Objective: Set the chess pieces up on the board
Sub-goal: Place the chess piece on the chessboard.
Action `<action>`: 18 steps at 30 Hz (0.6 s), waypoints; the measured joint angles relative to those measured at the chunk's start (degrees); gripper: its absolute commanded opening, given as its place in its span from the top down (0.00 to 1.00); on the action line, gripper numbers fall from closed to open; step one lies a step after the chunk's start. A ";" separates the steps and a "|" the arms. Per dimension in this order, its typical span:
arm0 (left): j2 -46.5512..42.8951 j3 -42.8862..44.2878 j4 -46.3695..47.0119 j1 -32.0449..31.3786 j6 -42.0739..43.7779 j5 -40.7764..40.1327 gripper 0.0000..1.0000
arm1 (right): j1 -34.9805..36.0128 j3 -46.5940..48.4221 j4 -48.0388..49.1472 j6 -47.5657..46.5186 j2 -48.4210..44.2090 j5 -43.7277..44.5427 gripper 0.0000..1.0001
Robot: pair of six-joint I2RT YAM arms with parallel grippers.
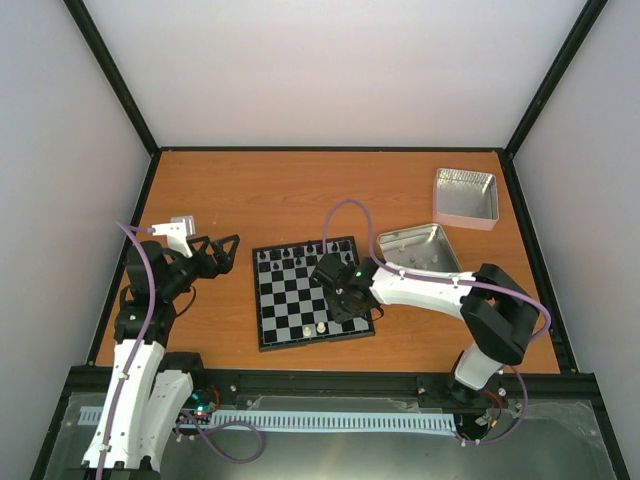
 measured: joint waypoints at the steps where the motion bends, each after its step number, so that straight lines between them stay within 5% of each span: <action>1: 0.00 0.00 0.00 -0.02 0.00 0.00 0.00 | 0.02 -0.24 0.04 0.00 0.04 -0.02 0.94; 7: 0.00 0.00 0.00 -0.02 -0.02 0.00 0.00 | 0.04 -0.83 0.70 -0.11 0.07 -0.48 0.78; 18: 0.00 0.00 0.00 -0.02 -0.02 0.02 0.00 | -1.46 1.22 1.70 -1.68 -5.25 3.17 0.74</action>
